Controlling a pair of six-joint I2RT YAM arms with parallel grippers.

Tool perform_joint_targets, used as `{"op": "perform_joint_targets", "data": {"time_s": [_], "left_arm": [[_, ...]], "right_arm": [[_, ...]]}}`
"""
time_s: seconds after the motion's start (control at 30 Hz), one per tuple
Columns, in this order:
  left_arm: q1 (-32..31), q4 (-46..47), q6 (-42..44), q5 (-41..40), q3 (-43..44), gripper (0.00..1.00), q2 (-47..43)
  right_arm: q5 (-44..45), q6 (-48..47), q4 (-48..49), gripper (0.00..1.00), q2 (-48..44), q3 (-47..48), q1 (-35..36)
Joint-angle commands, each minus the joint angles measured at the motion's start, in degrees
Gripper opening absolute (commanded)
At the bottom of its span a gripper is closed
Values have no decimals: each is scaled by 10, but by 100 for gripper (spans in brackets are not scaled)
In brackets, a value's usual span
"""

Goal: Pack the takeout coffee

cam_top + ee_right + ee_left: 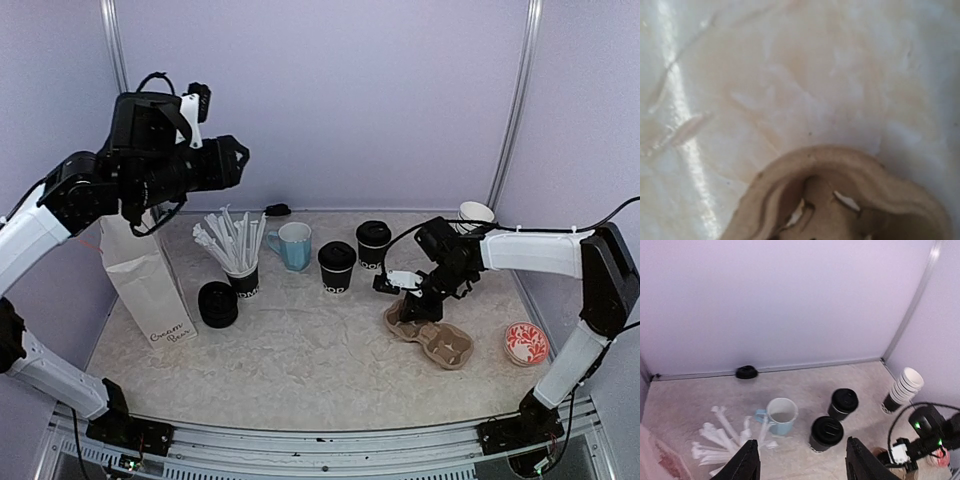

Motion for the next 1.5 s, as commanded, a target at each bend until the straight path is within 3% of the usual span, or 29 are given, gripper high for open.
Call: {"op": "perform_joint_targets", "data": {"time_s": [0.0, 0.17, 0.4, 0.67, 0.93, 1.33, 1.47], "left_arm": [[22, -201, -160, -205, 42, 57, -42], [88, -314, -242, -244, 29, 62, -77], [247, -308, -216, -191, -69, 74, -144], [427, -252, -144, -85, -131, 73, -148], [496, -201, -117, -30, -159, 59, -110], [511, -218, -118, -33, -179, 42, -64], [515, -219, -118, -25, -181, 27, -58]], "right_arm": [[-31, 10, -15, 11, -20, 7, 0], [-44, 12, -21, 16, -14, 19, 0], [-56, 4, -27, 22, -17, 22, 0], [-68, 2, -24, 24, -18, 16, 0], [-65, 0, -17, 24, -20, 1, 0], [-66, -1, -21, 25, -8, 6, 0], [-66, -1, -26, 25, -8, 9, 0]]}}
